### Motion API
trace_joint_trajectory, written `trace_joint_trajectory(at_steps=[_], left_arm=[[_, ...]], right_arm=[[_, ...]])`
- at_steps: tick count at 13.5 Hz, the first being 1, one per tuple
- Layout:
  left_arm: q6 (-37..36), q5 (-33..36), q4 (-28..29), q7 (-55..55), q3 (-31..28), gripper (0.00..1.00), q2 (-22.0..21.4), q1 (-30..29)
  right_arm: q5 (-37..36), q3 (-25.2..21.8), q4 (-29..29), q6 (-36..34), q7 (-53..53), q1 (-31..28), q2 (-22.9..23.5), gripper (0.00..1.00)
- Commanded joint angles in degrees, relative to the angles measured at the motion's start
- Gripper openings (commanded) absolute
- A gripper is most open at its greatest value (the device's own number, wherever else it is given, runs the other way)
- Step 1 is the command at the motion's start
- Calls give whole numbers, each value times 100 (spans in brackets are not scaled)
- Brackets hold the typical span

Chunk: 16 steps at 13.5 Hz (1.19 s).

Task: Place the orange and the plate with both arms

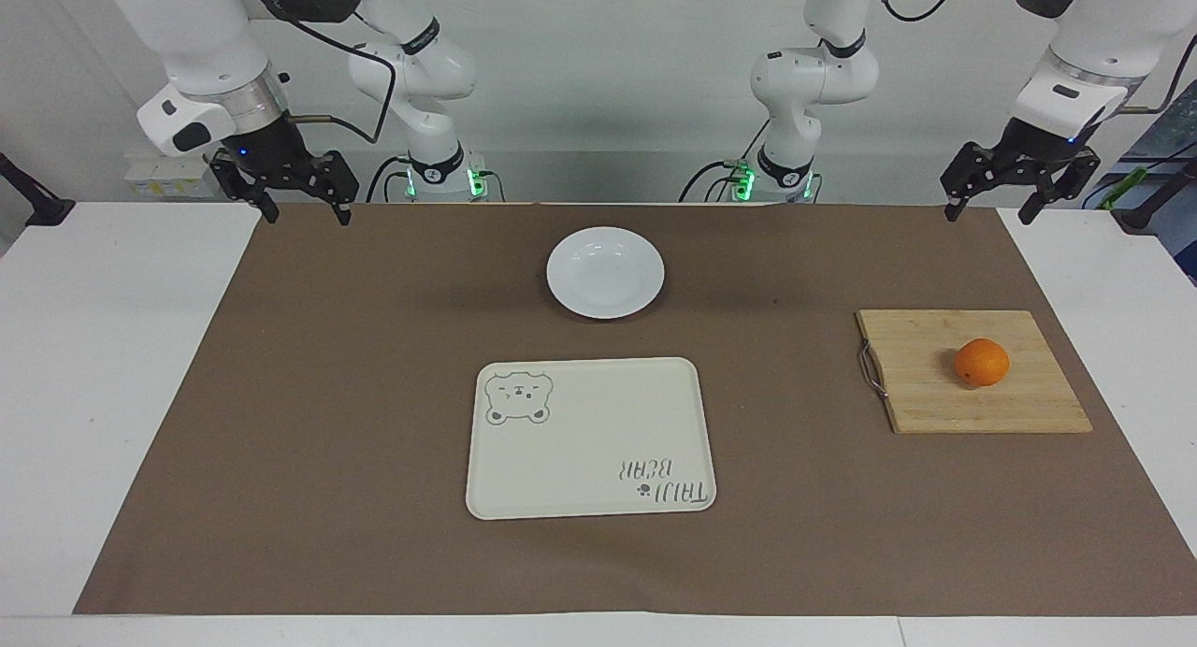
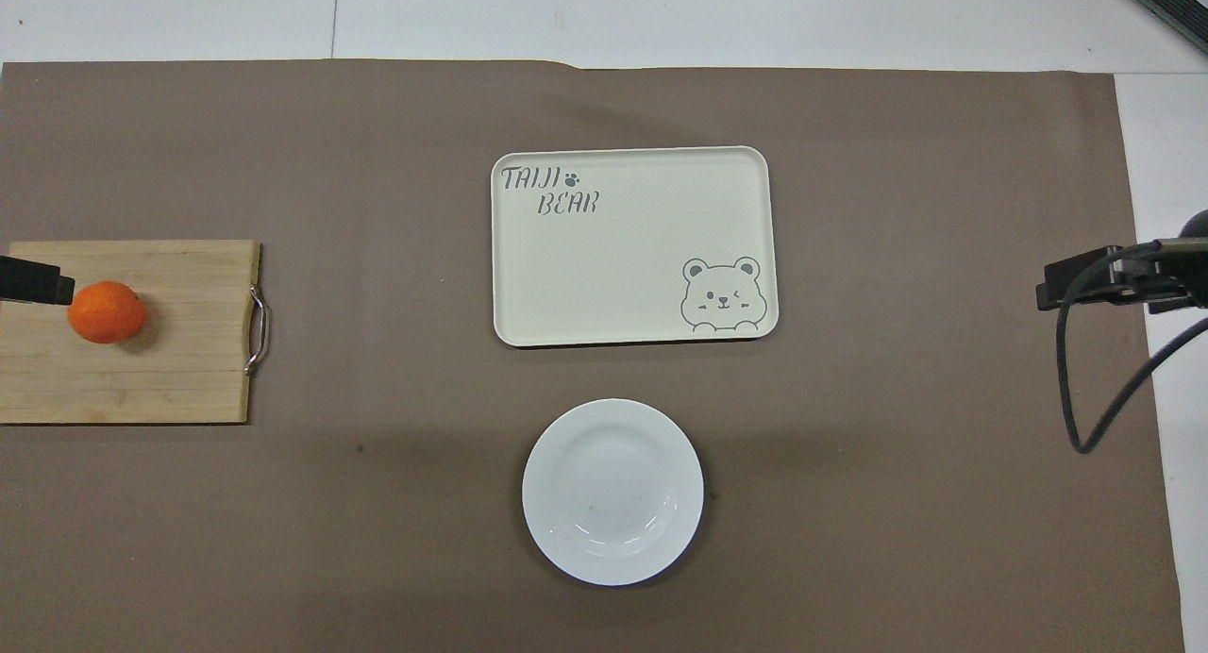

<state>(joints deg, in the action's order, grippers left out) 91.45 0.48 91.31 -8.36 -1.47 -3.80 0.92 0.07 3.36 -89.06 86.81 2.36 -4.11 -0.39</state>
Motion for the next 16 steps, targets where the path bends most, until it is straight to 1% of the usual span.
trace_joint_trajectory(at_steps=[1,16], left_arm=[[-83,31,-60,-104,33,100,-15,-74],[-83,40,-69,-96,41,100,-15,-145]], right_arm=[[11,7,-111,-15,-113,-37,-102,100],[11,7,-111,-15,-113,-37,-111,100]])
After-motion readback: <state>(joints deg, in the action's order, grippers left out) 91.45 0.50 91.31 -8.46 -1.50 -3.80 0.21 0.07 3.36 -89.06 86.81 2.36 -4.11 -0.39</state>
